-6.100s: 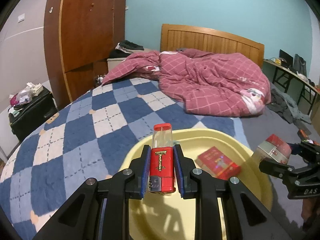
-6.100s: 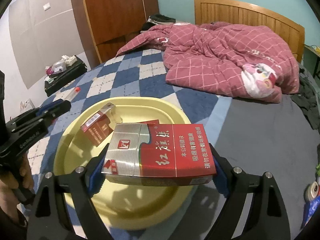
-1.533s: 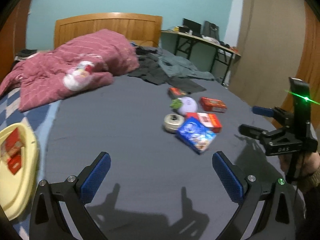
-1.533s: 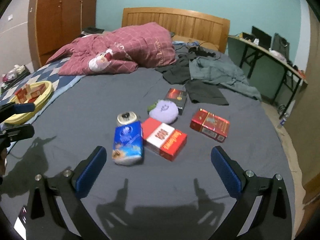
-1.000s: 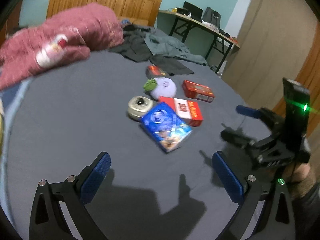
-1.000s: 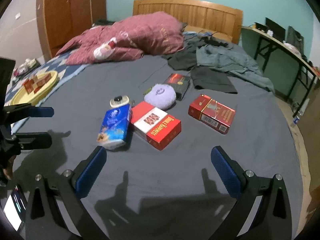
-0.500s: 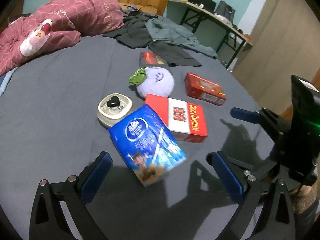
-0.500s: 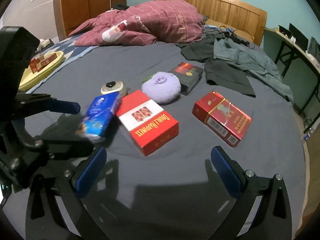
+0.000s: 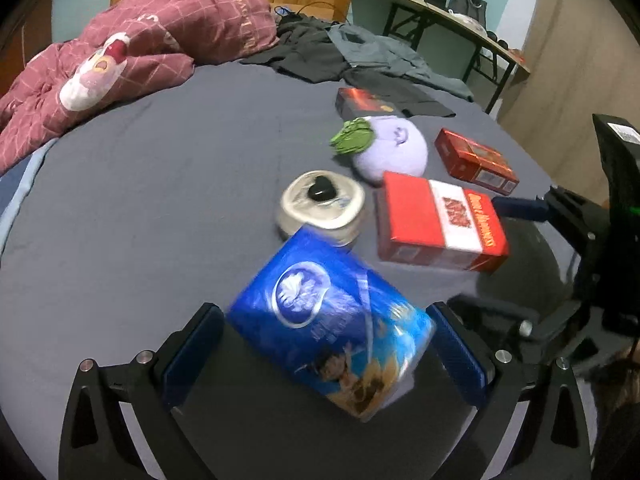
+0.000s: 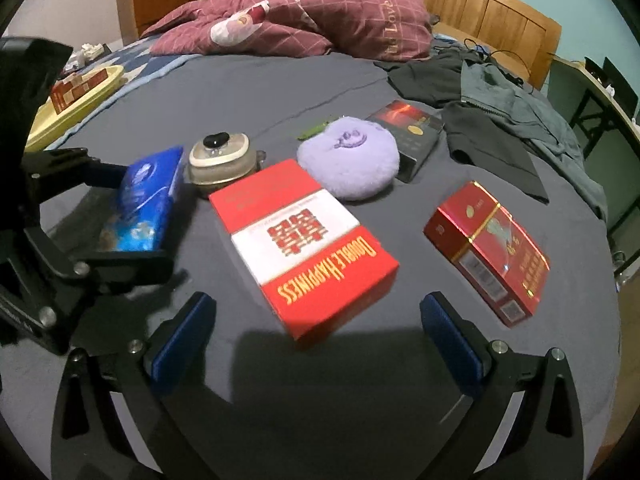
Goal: Organize objects
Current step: 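Grasp the blue tissue pack with the left tool while the right tool grasps the Double Happiness pack, then carry the tissue pack and Double Happiness pack over the yellow tray with both tools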
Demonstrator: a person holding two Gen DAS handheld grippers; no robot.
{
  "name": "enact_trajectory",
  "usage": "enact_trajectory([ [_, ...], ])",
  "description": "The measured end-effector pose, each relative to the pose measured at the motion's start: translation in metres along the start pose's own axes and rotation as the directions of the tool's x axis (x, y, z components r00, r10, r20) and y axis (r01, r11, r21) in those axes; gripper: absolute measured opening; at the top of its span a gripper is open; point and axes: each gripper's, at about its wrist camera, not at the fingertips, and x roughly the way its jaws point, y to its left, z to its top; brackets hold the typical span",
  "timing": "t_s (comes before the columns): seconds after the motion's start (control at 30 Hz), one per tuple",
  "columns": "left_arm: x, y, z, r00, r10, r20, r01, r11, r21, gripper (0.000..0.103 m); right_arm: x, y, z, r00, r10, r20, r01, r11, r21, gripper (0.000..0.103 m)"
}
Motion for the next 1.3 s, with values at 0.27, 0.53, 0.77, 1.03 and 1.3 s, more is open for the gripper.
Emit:
enact_trajectory([
  [0.27,0.0,0.002,-0.005,1.0,-0.017,-0.023,0.019,0.997,0.077,0.103,0.01,-0.001,0.007,1.0,0.012,-0.011,-0.012,1.0,0.023,0.103],
  [0.53,0.004,-0.004,-0.004,0.999,-0.033,-0.021,0.035,0.988,0.15,0.085,0.017,-0.004,0.014,1.0,0.018,0.009,-0.018,0.999,0.05,0.102],
  [0.77,-0.004,0.001,-0.012,0.999,-0.046,-0.007,0.046,0.983,0.179,0.079,0.012,-0.001,0.012,0.998,0.047,0.047,-0.048,0.998,0.037,0.074],
  [1.03,-0.023,0.002,-0.023,0.999,-0.033,0.03,0.025,0.972,0.232,0.079,-0.001,0.006,0.012,0.996,0.052,0.076,-0.053,0.998,0.019,0.068],
  [1.3,-0.049,0.016,-0.041,0.999,-0.021,0.048,0.008,0.964,0.268,0.079,-0.01,0.027,0.002,0.996,0.08,0.043,-0.082,0.996,0.047,0.062],
])
